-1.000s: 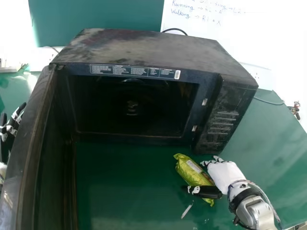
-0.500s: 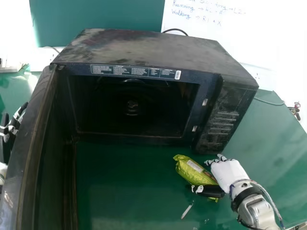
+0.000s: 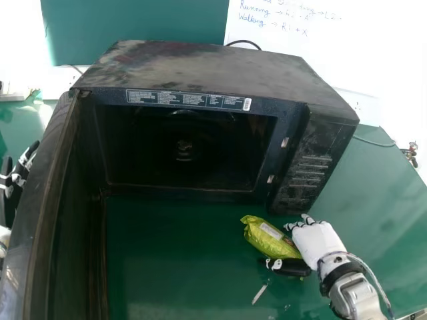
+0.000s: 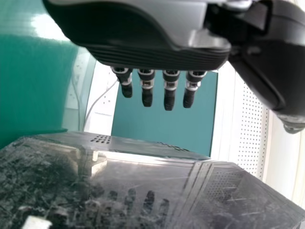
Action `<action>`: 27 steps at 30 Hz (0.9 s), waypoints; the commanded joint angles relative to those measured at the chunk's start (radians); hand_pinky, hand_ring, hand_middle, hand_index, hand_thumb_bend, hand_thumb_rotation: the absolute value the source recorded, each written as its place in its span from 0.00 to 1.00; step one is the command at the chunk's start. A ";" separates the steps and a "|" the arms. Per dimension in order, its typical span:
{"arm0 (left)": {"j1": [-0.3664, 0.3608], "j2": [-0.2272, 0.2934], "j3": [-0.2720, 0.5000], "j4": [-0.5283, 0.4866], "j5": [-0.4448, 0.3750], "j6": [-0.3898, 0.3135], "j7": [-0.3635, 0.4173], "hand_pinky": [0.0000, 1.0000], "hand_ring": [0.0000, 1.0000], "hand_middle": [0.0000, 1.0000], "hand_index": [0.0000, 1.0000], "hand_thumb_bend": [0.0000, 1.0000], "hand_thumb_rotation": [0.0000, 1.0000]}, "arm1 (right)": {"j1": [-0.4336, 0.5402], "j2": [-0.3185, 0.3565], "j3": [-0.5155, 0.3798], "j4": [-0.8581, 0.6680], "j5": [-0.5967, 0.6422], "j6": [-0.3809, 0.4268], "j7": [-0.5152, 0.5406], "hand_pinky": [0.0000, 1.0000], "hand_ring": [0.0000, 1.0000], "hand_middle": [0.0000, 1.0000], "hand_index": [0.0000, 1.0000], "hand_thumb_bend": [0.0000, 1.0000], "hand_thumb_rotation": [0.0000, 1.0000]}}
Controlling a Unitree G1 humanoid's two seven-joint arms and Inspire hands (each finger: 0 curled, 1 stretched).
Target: Put biscuit inside oven
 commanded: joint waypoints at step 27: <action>0.031 -0.015 -0.015 -0.047 0.009 0.005 0.015 1.00 1.00 1.00 1.00 0.99 0.99 | 0.004 0.005 0.045 0.077 0.025 -0.082 -0.128 0.49 0.59 0.70 0.74 0.92 0.39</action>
